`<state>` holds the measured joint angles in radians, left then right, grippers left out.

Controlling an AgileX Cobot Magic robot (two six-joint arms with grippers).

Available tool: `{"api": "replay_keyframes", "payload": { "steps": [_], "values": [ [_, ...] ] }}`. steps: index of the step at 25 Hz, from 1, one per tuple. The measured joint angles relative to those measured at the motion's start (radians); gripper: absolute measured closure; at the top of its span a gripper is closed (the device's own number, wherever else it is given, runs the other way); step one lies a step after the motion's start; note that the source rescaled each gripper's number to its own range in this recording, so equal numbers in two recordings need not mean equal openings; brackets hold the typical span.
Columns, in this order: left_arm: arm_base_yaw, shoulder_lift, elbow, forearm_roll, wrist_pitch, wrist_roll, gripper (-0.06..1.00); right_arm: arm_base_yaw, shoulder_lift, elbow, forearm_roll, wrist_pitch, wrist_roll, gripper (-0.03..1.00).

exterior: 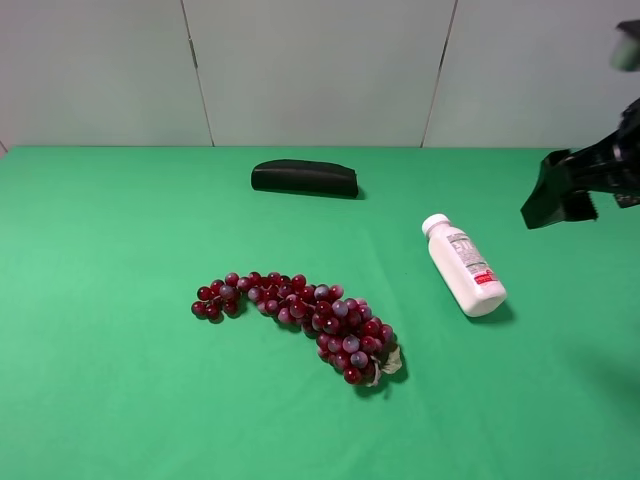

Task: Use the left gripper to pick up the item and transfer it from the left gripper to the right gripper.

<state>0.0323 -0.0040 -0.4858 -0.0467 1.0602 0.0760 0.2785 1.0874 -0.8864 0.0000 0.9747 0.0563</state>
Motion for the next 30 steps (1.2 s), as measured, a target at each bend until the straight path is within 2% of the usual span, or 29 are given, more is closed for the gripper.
{"api": "replay_keyframes", "payload": {
  "steps": [6,15,30],
  "values": [
    [0.0,0.0,0.0,0.0,0.0,0.0,0.06,0.0,-0.174,0.053,0.022,0.068,0.003,-0.03],
    [0.0,0.0,0.0,0.0,0.0,0.0,0.06,0.0,-0.469,0.205,0.024,0.089,0.003,-0.03],
    [0.0,0.0,0.0,0.0,0.0,0.0,0.06,0.0,-0.935,0.356,0.026,0.105,0.003,-0.03]
  ]
}}
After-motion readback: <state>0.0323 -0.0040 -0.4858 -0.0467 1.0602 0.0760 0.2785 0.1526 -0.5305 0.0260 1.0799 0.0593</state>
